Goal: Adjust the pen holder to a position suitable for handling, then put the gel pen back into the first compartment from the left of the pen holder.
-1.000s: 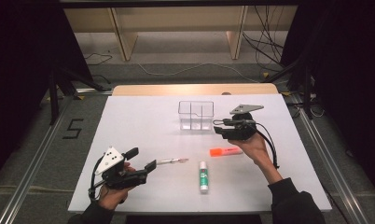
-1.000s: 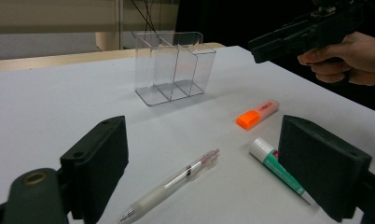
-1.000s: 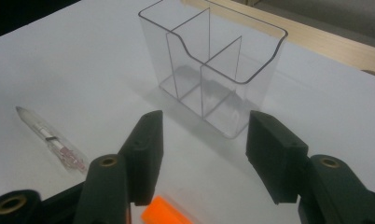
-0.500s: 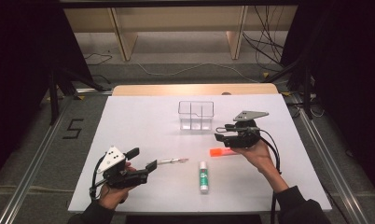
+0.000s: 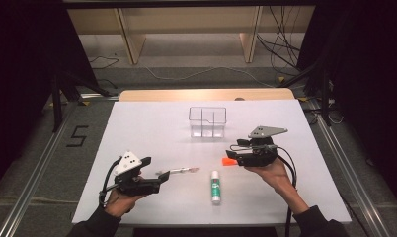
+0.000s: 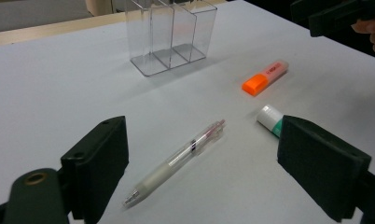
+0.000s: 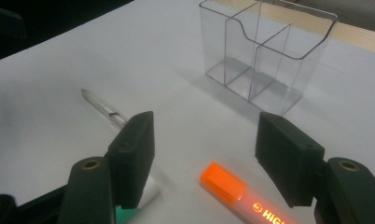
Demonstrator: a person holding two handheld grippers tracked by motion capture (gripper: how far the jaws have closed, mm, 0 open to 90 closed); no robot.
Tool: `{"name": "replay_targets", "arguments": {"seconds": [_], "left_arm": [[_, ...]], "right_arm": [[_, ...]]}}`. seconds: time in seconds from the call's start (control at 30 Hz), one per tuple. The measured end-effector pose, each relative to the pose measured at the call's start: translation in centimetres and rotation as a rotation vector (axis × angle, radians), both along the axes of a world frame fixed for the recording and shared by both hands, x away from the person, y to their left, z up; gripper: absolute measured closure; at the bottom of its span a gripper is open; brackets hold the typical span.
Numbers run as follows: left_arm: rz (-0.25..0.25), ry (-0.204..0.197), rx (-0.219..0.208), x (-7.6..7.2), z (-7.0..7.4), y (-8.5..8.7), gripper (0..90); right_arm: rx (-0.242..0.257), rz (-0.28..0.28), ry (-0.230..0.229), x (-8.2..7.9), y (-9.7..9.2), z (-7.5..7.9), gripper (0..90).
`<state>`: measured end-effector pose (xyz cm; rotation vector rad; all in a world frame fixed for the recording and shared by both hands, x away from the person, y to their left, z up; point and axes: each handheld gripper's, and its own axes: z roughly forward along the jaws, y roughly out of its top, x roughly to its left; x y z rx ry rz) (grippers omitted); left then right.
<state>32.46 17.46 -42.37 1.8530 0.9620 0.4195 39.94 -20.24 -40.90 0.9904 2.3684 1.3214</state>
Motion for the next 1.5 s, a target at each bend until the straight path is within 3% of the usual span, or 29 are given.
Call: {"name": "replay_targets", "arguments": {"seconds": [0.3,0.47,0.6,1.03,1.27,1.4,1.5], "left_arm": [[-0.010,0.054,0.082,1.5,0.4,-0.4,16.3],[-0.039,0.080,0.173,2.2,0.5,-0.9,16.3],[-0.060,0.099,0.218,2.9,0.5,-1.4,16.6],[-0.093,0.153,0.284,4.5,0.2,-1.8,18.0],[-0.132,0.198,0.346,5.4,0.1,-2.7,19.5],[-0.163,0.220,0.414,5.9,-0.2,-3.1,20.0],[-0.186,0.239,0.423,6.4,-0.2,-3.3,21.5]], "right_arm": [[0.018,0.010,0.016,-0.8,-0.1,-0.3,35.3],[0.013,0.013,0.020,-1.1,-0.1,-0.5,35.1],[0.007,0.015,0.022,-1.4,-0.1,-0.6,34.9],[0.007,0.014,0.019,-1.9,-0.3,-0.7,34.7],[0.005,0.015,0.021,-1.9,-0.3,-0.7,34.6],[0.001,0.009,0.017,-1.9,-0.5,-0.7,34.7],[0.002,0.005,0.021,-1.7,-0.6,-0.8,34.7]]}}
